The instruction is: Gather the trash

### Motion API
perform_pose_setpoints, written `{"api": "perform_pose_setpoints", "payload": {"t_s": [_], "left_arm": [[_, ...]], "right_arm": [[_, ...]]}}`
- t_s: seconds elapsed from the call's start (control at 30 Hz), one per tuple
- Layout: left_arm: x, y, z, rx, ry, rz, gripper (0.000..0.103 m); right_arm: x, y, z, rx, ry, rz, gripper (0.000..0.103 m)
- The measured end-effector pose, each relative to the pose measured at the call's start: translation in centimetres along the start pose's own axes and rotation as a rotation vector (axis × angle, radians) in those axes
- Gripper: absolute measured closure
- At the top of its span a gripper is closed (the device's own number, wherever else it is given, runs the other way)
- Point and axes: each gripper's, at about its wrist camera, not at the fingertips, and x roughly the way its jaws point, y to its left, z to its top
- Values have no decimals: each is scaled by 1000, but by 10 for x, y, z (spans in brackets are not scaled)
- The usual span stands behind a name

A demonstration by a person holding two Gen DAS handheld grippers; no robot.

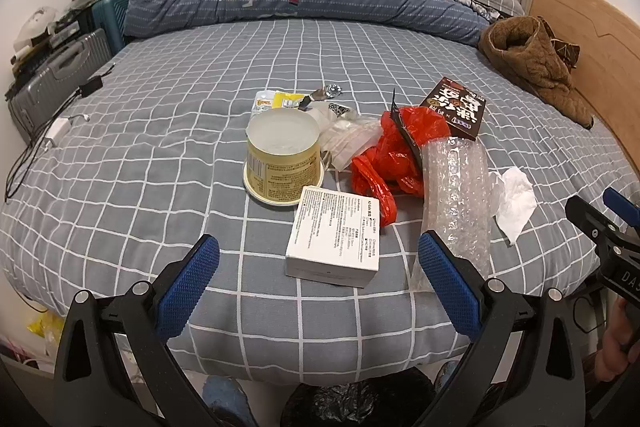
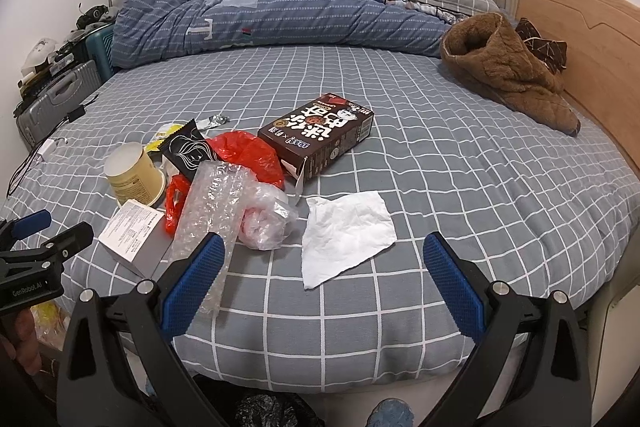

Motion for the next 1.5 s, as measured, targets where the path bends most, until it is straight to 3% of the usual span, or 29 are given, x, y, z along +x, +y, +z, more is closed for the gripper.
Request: {"api": "perform_pose_setpoints", "payload": {"t_s": [0.5, 0.73, 1.07, 1.3, 1.5], "left_arm": [[14, -2, -4, 15, 24, -1, 6], [44, -4, -10, 28, 76, 4, 6], [86, -5, -10, 37, 139, 9, 6], [107, -2, -10, 29, 168, -8, 6], [111, -4, -10, 23, 157, -23, 14]], "right_arm": [[8, -4, -1, -13, 12, -15, 7], [46, -17, -9, -43, 78, -62, 7], [105, -17, -13, -73, 147, -30, 10], [125, -18, -12, -59, 174, 1, 21], [138, -21, -9, -45, 213, 4, 46]]}}
